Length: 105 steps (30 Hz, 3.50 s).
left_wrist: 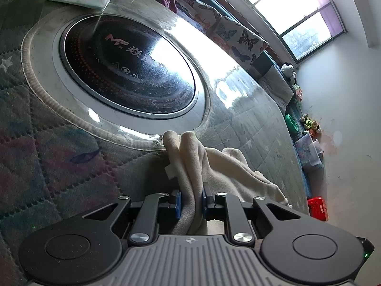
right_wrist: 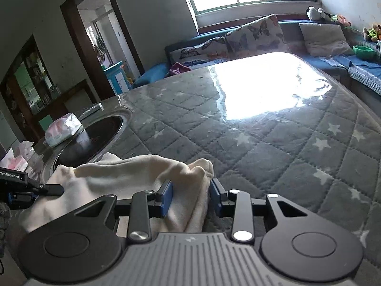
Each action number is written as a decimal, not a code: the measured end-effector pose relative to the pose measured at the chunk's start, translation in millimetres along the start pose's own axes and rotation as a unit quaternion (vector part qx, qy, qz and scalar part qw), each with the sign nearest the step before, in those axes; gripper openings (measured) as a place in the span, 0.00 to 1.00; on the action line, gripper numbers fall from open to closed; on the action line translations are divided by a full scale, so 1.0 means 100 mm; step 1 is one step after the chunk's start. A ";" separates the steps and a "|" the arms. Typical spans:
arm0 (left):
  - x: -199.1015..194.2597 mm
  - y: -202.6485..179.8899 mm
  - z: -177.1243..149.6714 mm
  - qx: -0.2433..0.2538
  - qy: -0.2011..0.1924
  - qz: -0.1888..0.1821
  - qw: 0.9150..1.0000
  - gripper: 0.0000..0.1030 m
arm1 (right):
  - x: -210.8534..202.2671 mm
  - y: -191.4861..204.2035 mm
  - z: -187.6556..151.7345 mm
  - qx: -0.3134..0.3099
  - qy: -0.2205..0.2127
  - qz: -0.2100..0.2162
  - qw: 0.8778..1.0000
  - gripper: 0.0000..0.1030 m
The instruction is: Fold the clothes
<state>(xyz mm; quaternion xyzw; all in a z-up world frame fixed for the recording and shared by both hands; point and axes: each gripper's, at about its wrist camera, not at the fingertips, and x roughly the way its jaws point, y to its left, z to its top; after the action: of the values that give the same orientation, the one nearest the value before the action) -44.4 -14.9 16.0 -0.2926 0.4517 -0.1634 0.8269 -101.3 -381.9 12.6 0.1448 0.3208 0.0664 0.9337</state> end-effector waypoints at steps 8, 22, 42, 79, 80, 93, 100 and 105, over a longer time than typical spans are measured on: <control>0.00 -0.01 0.00 0.004 0.000 0.000 1.000 0.18 | 0.02 0.00 0.01 0.012 0.003 0.010 1.000 0.18; -0.06 -0.33 -0.03 0.089 -0.023 0.031 0.995 0.15 | -0.21 0.02 0.06 0.028 -0.031 0.028 0.999 0.10; 0.51 -1.35 -0.09 0.217 -0.005 0.003 0.976 0.14 | -0.70 -0.28 0.44 0.016 -0.104 -0.046 0.993 0.09; 1.72 -2.38 -0.27 0.271 0.055 -0.015 0.961 0.14 | -0.61 -1.38 0.80 0.040 -0.103 -0.184 0.977 0.09; 1.73 -2.37 -0.27 0.270 0.058 -0.013 0.961 0.14 | -0.59 -1.40 0.81 0.040 -0.100 -0.186 0.977 0.09; 1.73 -2.28 -0.21 0.265 0.063 0.007 0.962 0.30 | -0.35 -1.54 0.78 0.040 -0.068 -0.221 0.972 0.12; 1.70 -2.31 -0.14 0.269 0.044 0.024 0.962 0.41 | -0.16 -1.35 0.83 0.012 -0.050 -0.193 0.980 0.23; 1.73 -2.35 -0.07 0.275 0.036 0.028 0.960 0.44 | 0.08 -1.25 0.86 -0.005 -0.032 -0.174 0.984 0.30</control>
<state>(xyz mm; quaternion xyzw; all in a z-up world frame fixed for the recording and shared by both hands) 42.1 -291.8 48.6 -0.0351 0.4267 -0.2679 0.8631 -38.0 -518.7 33.3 0.0840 0.3111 -0.1005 0.9413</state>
